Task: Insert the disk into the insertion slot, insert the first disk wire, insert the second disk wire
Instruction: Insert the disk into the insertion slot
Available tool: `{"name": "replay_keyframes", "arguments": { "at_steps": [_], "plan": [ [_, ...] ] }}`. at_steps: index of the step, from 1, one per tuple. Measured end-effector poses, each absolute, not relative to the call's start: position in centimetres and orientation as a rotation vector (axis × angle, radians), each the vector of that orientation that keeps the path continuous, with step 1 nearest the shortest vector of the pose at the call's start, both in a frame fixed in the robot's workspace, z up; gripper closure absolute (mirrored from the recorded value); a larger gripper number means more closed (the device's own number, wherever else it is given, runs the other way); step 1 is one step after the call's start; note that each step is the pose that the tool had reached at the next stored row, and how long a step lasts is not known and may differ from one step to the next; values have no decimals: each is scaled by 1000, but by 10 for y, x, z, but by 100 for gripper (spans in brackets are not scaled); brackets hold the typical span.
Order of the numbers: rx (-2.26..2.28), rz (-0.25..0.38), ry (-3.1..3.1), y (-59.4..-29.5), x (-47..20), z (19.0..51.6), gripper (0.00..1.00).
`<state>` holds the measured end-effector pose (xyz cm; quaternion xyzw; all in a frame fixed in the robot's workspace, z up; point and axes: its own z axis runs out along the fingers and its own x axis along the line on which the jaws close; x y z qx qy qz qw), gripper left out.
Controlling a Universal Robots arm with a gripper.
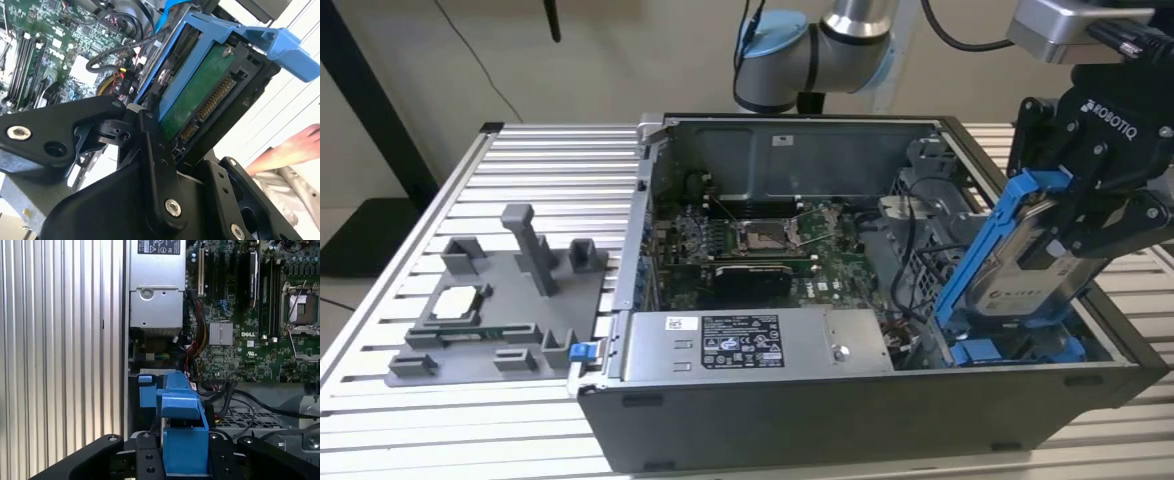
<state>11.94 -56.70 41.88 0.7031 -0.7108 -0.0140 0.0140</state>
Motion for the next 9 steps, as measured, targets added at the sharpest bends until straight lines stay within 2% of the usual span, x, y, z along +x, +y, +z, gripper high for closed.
{"name": "replay_keyframes", "arguments": {
  "at_steps": [9],
  "plan": [
    [2190,-44,-2213,-567,125,411,100]
  ]
}}
